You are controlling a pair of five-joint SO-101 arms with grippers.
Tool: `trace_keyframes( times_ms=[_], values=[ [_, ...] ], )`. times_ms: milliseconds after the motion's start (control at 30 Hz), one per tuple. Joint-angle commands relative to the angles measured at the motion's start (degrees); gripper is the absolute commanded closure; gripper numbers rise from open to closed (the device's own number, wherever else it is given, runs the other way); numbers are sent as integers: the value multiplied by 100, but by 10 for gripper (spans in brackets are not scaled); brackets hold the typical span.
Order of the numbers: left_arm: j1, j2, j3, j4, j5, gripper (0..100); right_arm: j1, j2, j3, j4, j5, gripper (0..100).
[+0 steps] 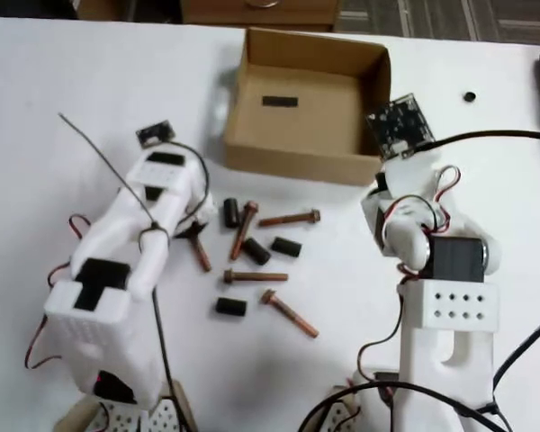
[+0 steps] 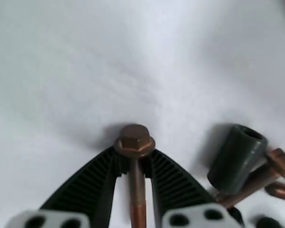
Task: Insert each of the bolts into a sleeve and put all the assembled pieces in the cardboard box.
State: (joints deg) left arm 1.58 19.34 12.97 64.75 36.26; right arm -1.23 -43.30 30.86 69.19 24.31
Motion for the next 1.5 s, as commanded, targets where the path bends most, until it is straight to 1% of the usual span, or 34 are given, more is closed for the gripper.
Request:
trace_keyframes(
  times_ms=[0,67,167,267,333,467,600,667,833,867,933,1033,1200,1300,1467],
  values=[
    [-44,-448,-1068,879,-475,979,48,-242,-35,-312,-466,978],
    [-44,-932,-1815,1275,-712,979,40,-303,-53,-488,-651,978],
    [-44,-1820,-2809,1574,-1108,980,-48,-787,-53,-585,-738,978],
    [-26,-2576,-3363,1793,-1591,980,-330,-1481,0,-523,-747,978],
    [53,-2980,-3398,2066,-1881,980,-532,-1921,149,-462,-870,978],
    [290,-3402,-3266,2813,-2048,980,-646,-2668,571,-365,-1653,978],
    [448,-3701,-3240,3358,-2048,980,-664,-3275,888,-84,-1749,978],
    [598,-3982,-3240,3481,-2057,980,-919,-3582,958,189,-1758,978],
    [1187,-4747,-3213,3473,-1987,980,-2079,-4391,993,646,-1811,978],
    [1266,-4835,-3143,3481,-1916,980,-2255,-4505,993,708,-1934,978],
    [1415,-4993,-2844,3481,-1793,980,-2545,-4646,993,936,-2444,978],
    [1626,-5354,-2255,3376,-1758,980,-2765,-4664,993,1279,-2954,978],
    [1829,-6145,-1270,2347,-1776,980,-2835,-4708,1108,1675,-3015,978],
    [2066,-6400,-690,1767,-1776,980,-3064,-4787,1222,1754,-3015,978],
    [2347,-6418,-479,1196,-1785,980,-3521,-5270,1864,1604,-3007,978]
  ],
)
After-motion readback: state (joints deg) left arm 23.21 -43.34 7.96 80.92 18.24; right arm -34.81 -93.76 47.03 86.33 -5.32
